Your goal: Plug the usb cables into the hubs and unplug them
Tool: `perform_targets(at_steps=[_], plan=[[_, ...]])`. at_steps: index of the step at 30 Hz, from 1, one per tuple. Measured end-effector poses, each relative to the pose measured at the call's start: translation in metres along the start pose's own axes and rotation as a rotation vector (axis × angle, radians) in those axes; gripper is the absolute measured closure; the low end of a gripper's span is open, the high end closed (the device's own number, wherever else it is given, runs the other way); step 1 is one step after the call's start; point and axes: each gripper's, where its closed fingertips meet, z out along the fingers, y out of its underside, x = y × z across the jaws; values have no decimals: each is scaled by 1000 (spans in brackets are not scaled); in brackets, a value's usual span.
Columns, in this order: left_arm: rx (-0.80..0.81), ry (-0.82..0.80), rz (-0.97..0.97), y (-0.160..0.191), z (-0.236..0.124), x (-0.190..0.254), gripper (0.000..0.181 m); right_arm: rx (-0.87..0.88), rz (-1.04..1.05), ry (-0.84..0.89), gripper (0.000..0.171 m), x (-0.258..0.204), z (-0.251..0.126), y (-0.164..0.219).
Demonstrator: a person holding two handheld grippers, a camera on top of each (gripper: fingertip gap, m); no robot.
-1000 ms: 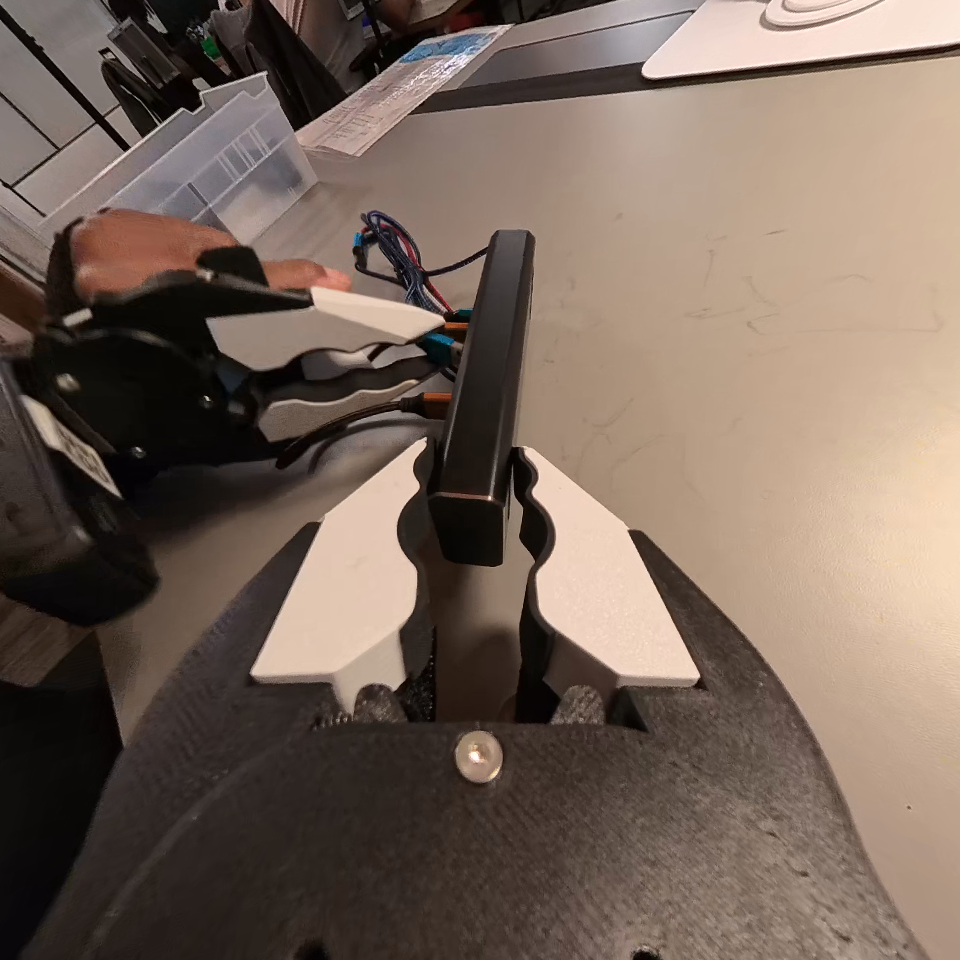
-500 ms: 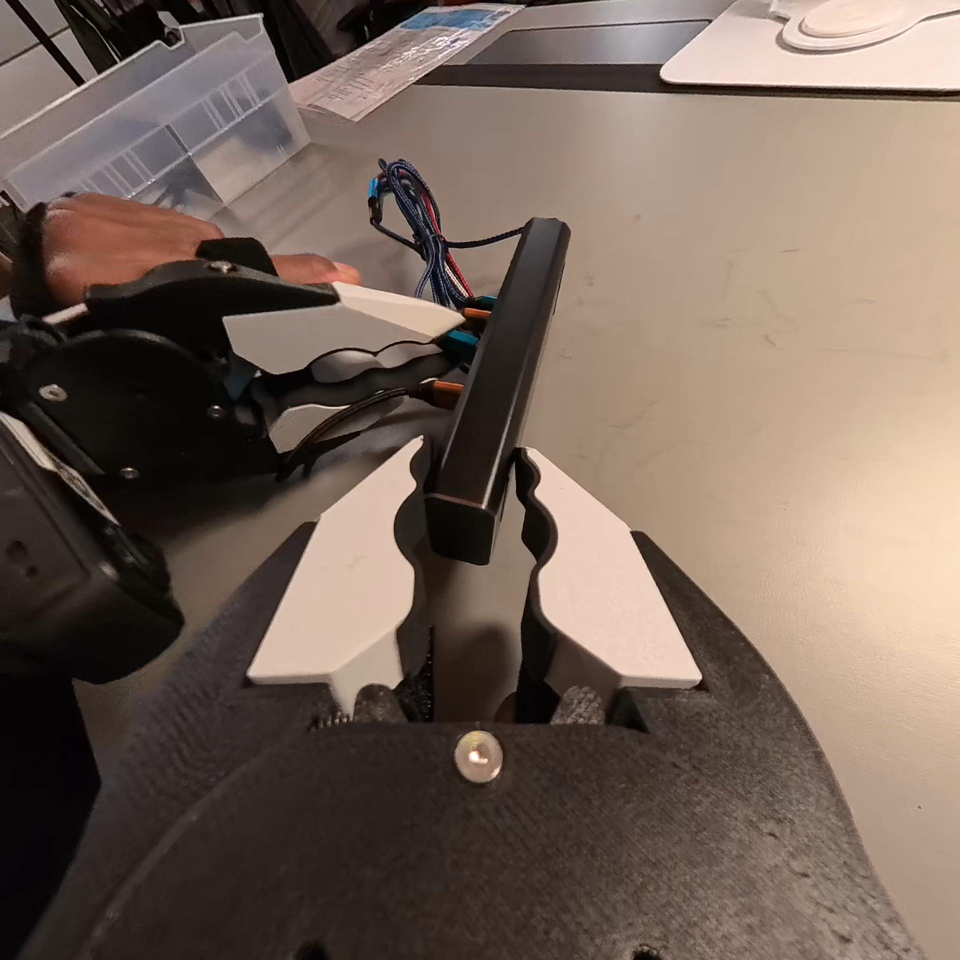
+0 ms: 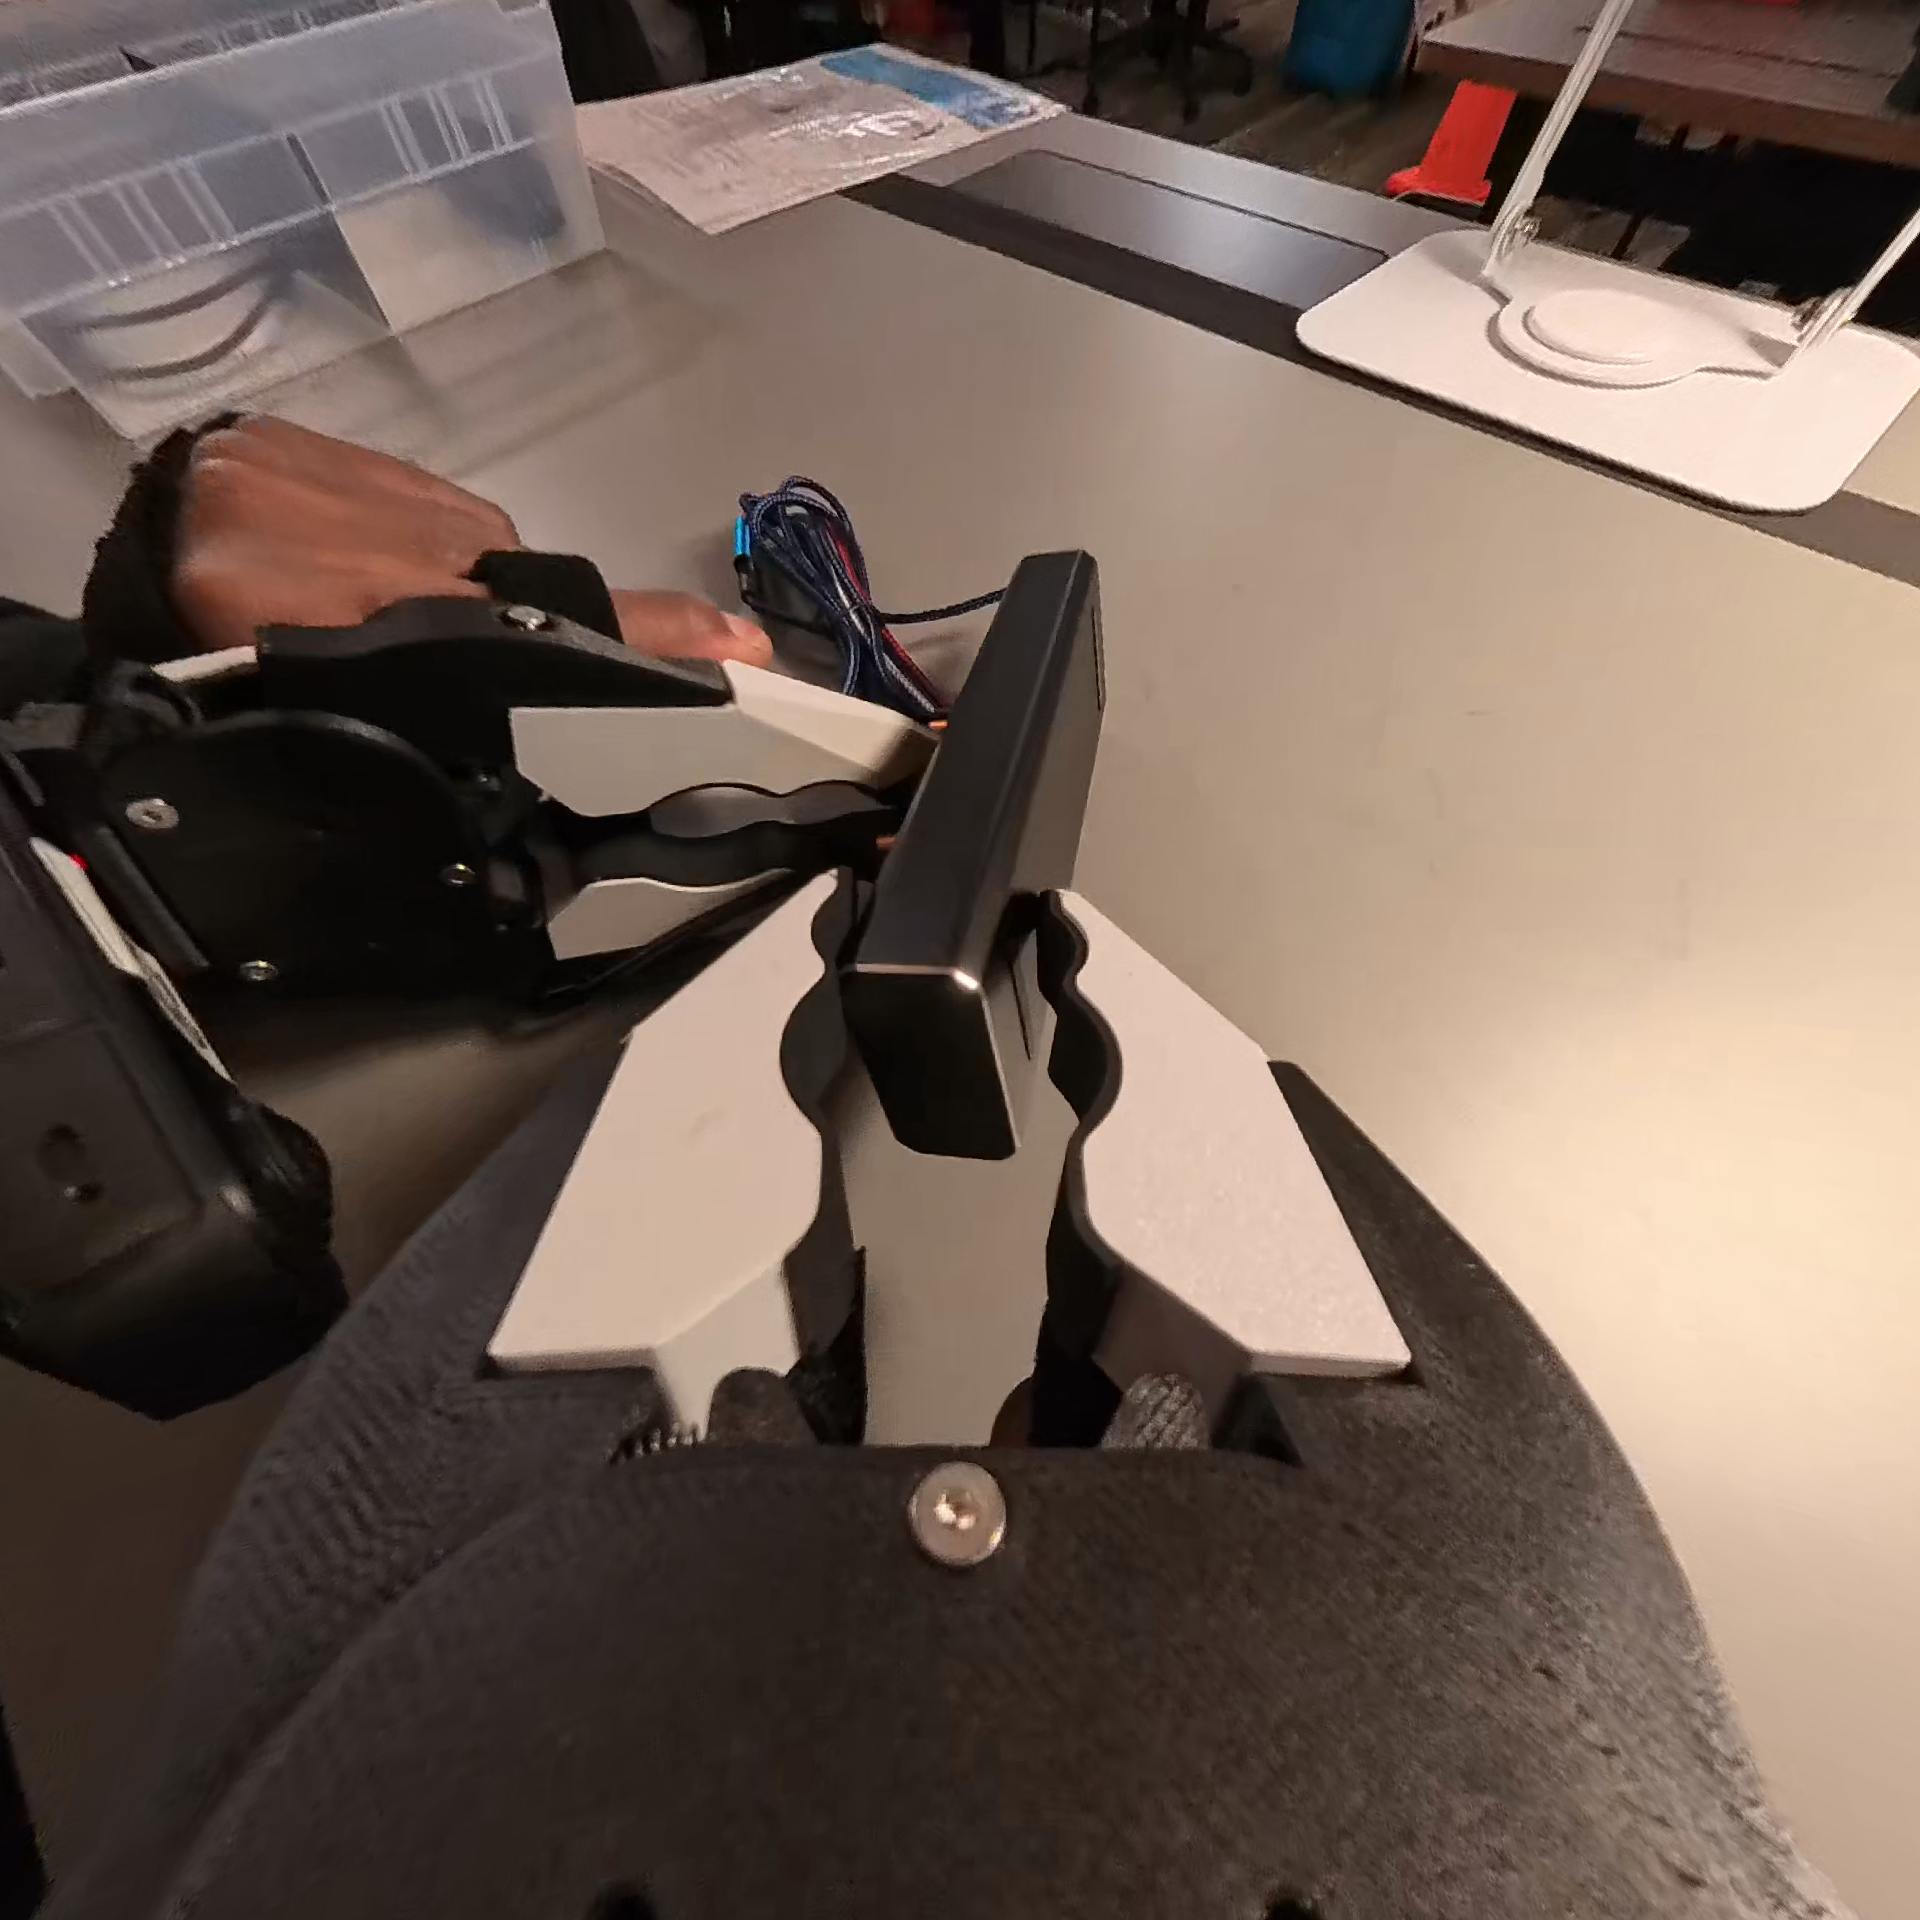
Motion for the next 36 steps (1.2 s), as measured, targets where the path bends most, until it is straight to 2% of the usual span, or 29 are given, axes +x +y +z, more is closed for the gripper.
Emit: perform_targets(at_steps=[5,9,15,17,21,24,30,34,36], plan=[[44,125,-103,4,-1,5,165,-32,93,-51,140,6,2,18],[102,282,-252,6,-5,10,157,-80,87,-31,143,11,4,29],[166,468,-474,4,-13,10,157,-115,57,-95,138,1,4,34],[156,474,-462,5,-13,8,158,-141,38,-143,134,-2,1,35],[111,516,-405,7,-9,12,160,-179,-9,-189,113,3,-5,22],[104,530,-418,3,-6,11,164,-245,17,-260,107,0,4,12],[69,496,-500,5,-1,13,168,-499,-110,-222,116,0,41,49],[95,409,-514,4,0,13,169,-460,-185,-136,134,15,49,45],[120,387,-529,2,0,13,171,-415,-185,-155,138,18,50,42]])
